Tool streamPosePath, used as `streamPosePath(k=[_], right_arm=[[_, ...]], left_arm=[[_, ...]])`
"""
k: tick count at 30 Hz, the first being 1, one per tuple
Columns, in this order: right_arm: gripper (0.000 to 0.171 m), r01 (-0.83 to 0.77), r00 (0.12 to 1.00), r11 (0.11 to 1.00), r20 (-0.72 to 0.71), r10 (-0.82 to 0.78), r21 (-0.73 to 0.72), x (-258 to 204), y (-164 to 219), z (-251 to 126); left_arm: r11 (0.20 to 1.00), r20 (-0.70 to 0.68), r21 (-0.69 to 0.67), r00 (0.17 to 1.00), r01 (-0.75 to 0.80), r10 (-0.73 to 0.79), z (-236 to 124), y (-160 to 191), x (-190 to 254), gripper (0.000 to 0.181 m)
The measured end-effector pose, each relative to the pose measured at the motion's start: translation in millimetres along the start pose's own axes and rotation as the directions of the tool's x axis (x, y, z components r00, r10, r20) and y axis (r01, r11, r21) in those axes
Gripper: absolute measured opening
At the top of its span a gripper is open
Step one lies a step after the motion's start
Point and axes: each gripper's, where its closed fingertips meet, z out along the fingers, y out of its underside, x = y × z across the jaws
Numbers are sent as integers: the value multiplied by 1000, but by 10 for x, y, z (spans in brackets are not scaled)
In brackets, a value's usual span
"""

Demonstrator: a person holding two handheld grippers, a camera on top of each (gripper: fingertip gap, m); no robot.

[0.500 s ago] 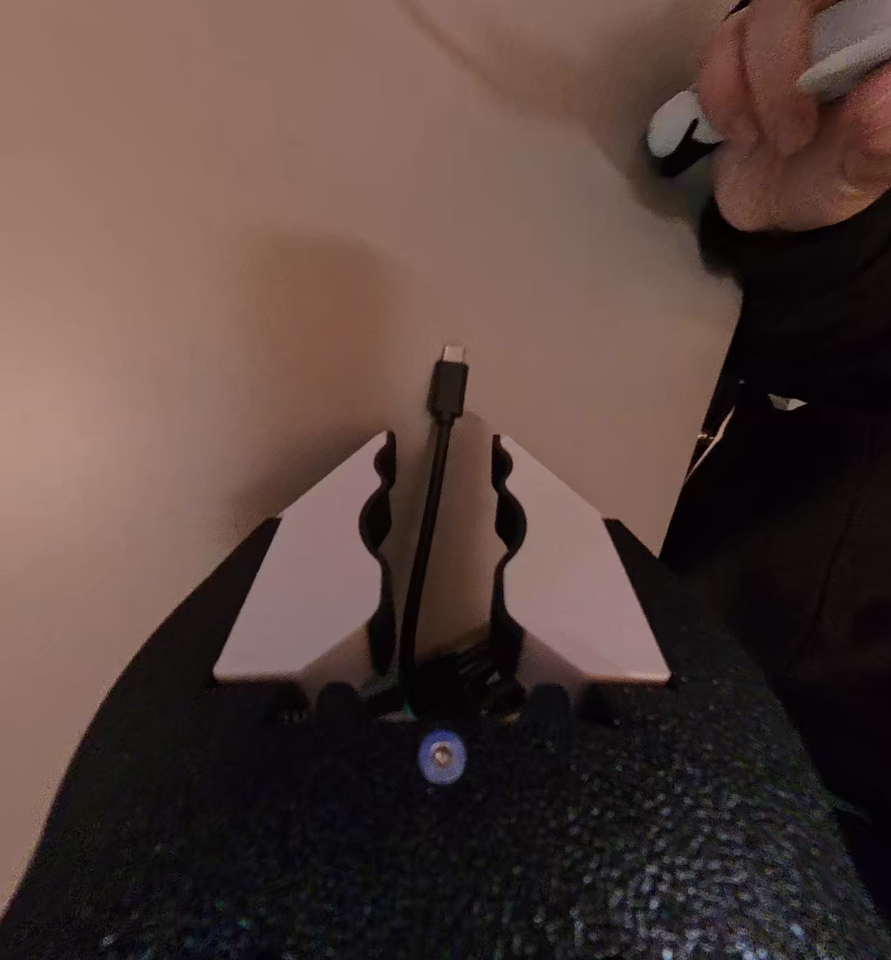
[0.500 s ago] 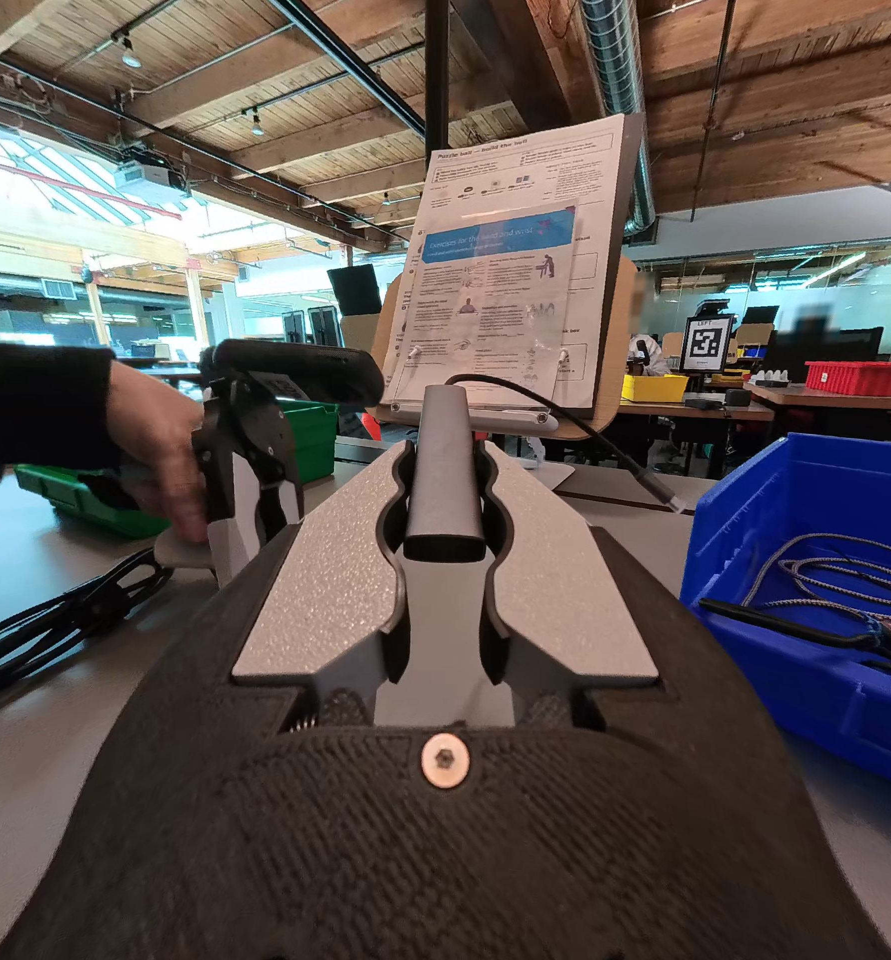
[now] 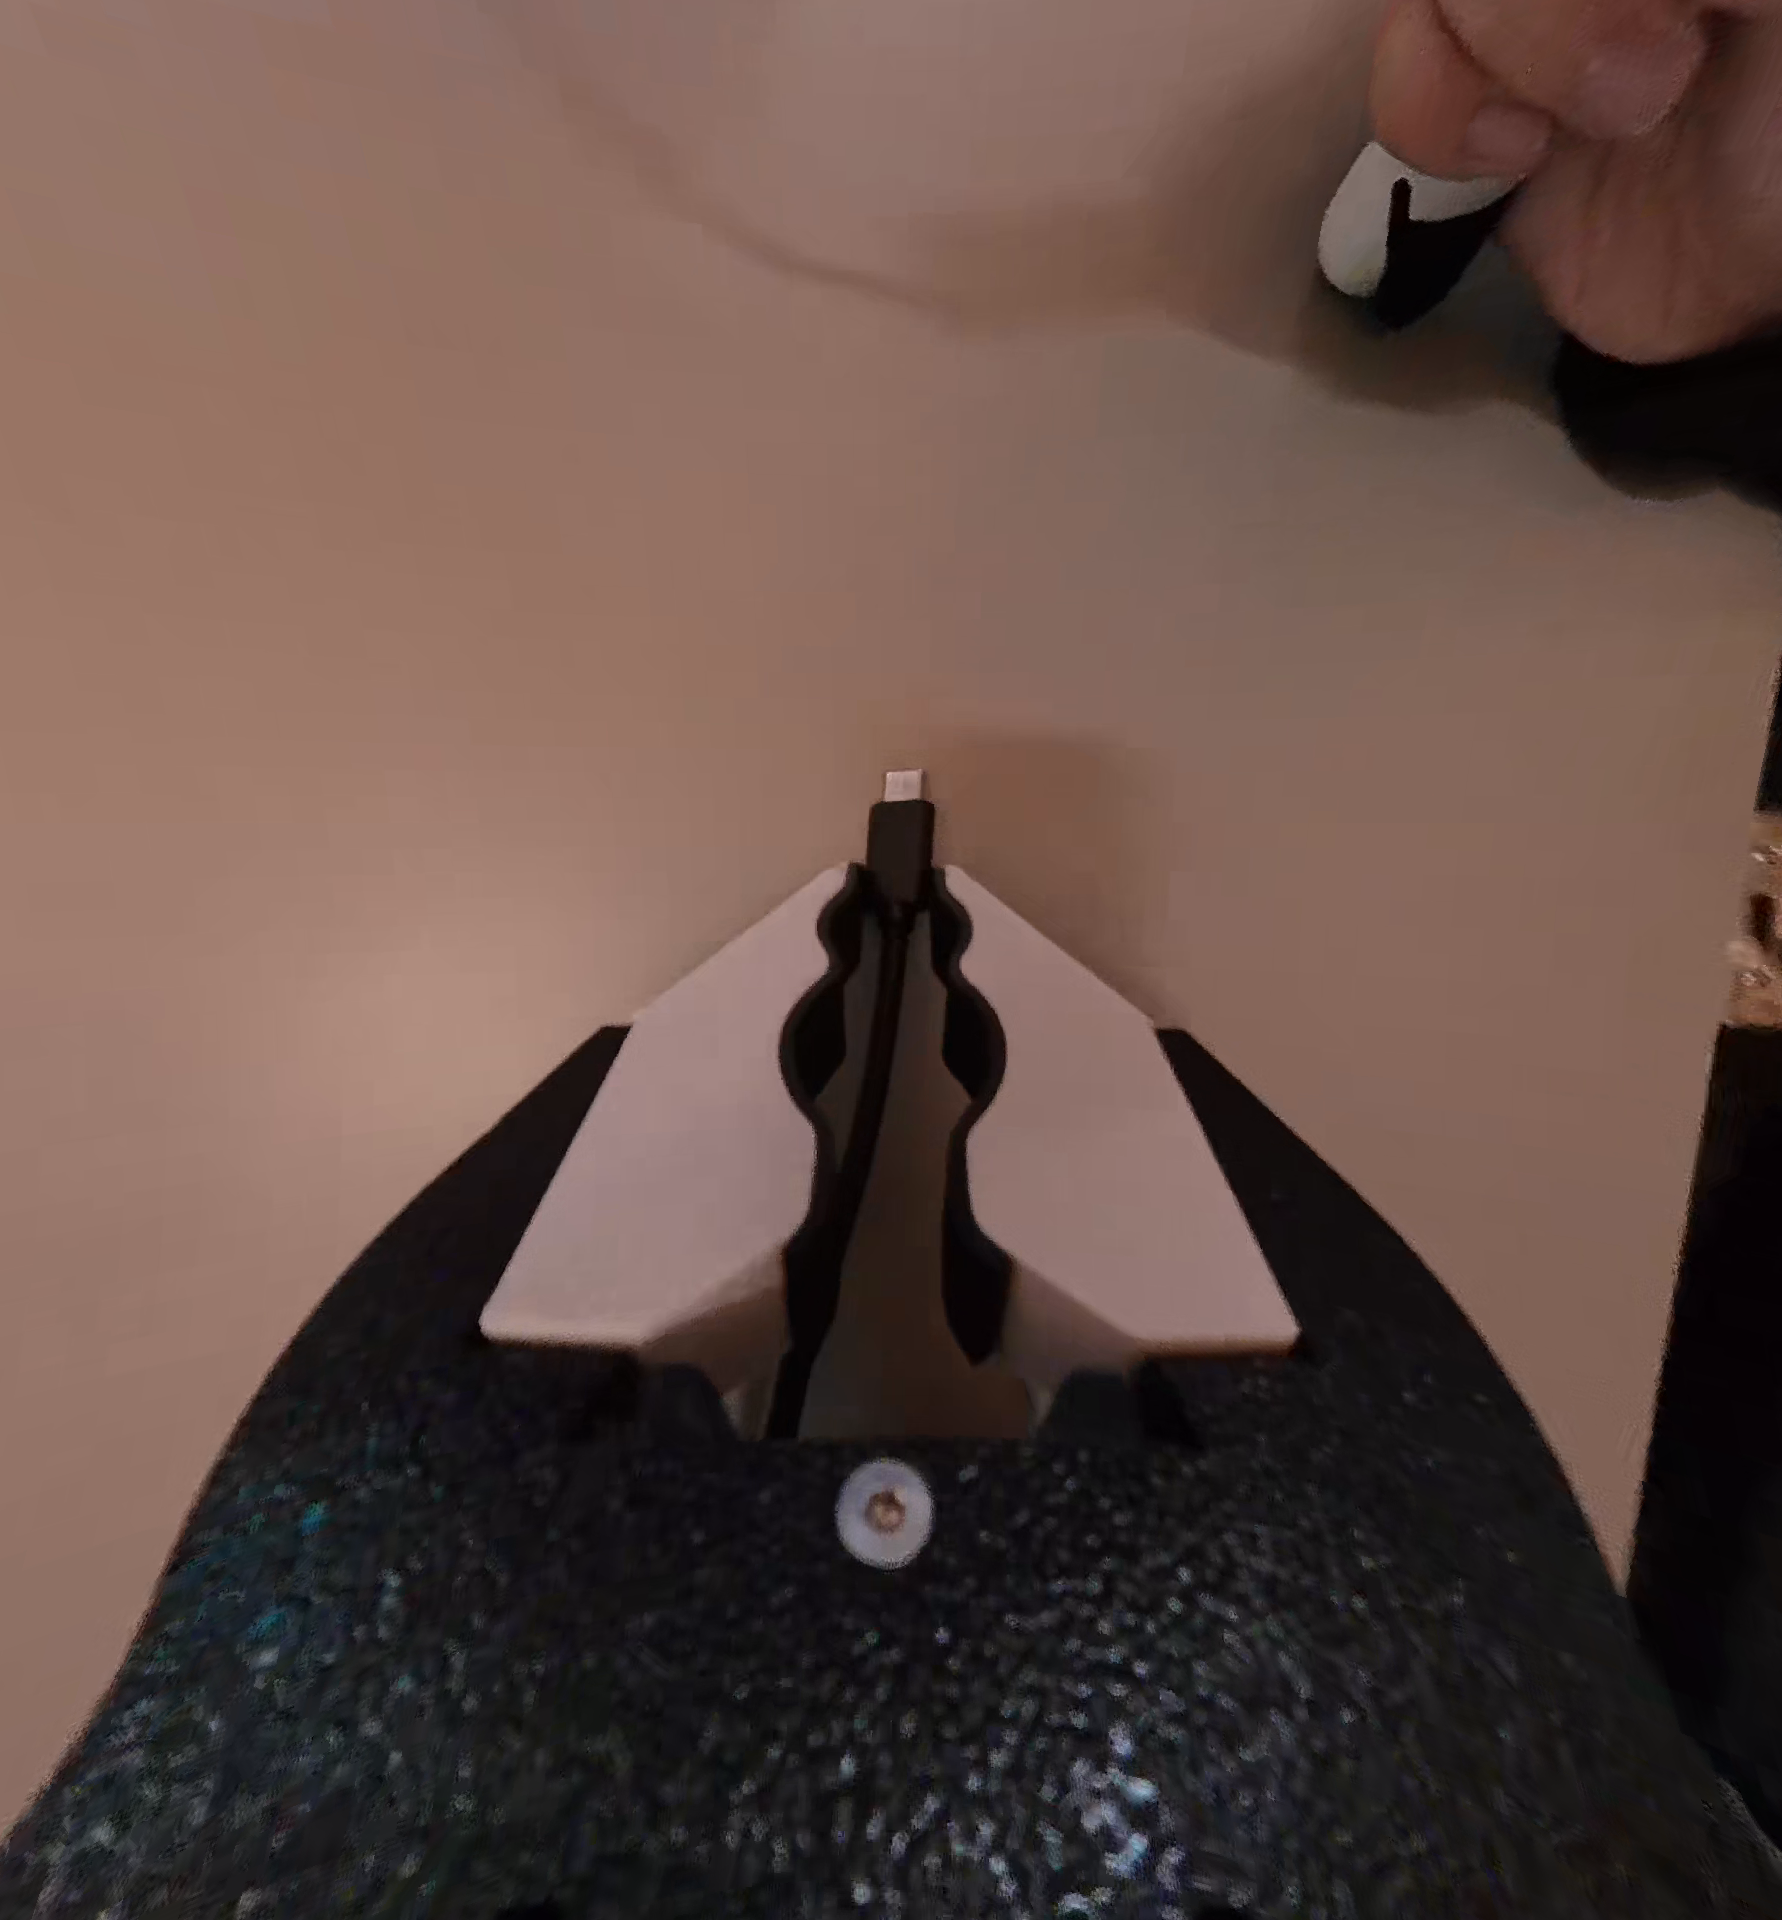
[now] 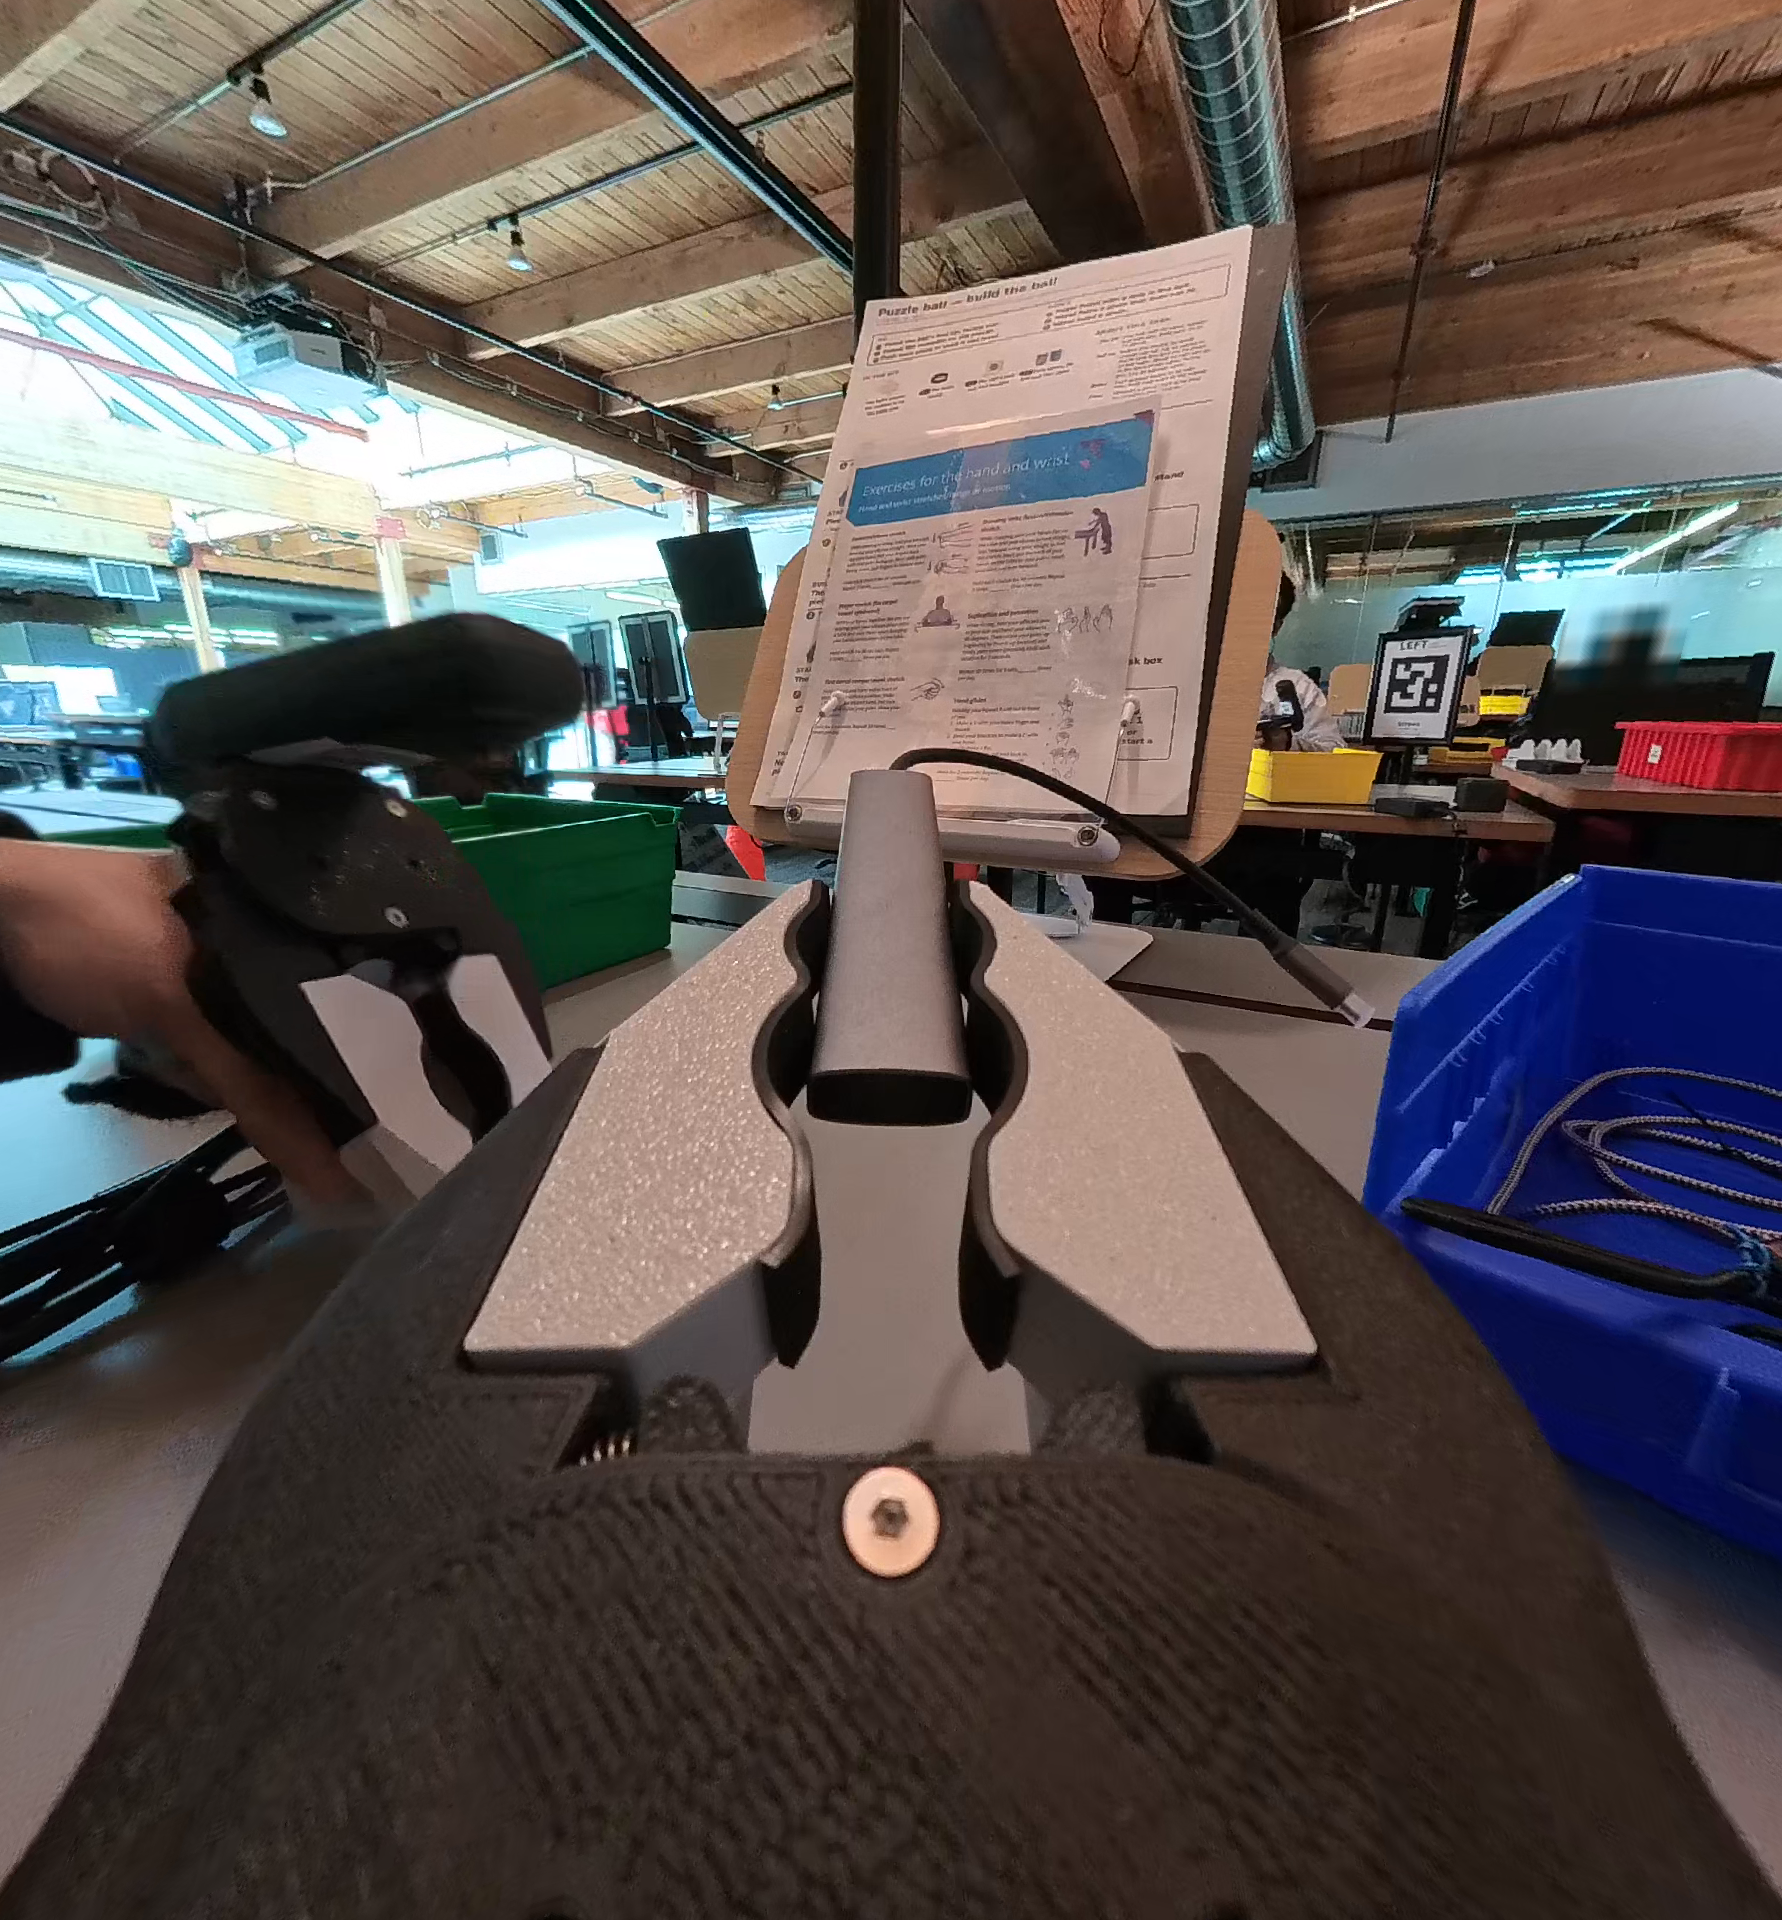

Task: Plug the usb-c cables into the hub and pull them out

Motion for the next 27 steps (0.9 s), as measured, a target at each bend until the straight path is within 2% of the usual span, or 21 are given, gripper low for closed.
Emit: streamPosePath(k=[1, 5, 7, 10, 16, 27], right_arm=[[22, 2, 1000, 1000, 1, -2, -1, -2, 0, 1], [22, 8, 1000, 1000, 2, -8, -7, -12, 8, 7], [22, 13, 1000, 1000, 1, -13, -15, -18, 18, 13], [22, 25, 1000, 999, 5, -24, -37, -51, 46, 28], [22, 35, 999, 996, 12, -34, -79, -123, 99, 54], [22, 109, 992, 989, 72, -102, -104, -274, 147, 80]], left_arm=[[999, 36, 38, 999, -5, 3, -52, -42, -8, 9], [985, 269, 169, 963, -47, -1, -386, -226, -71, 10], [983, 412, 157, 911, -92, 19, -552, -266, -86, 10], [979, 529, 150, 848, -140, 40, -720, -393, 6, 10], [974, 636, 137, 769, -182, 54, -854, -706, 86, 10], [974, 639, 165, 769, -158, 17, -748, -888, -55, 10]])
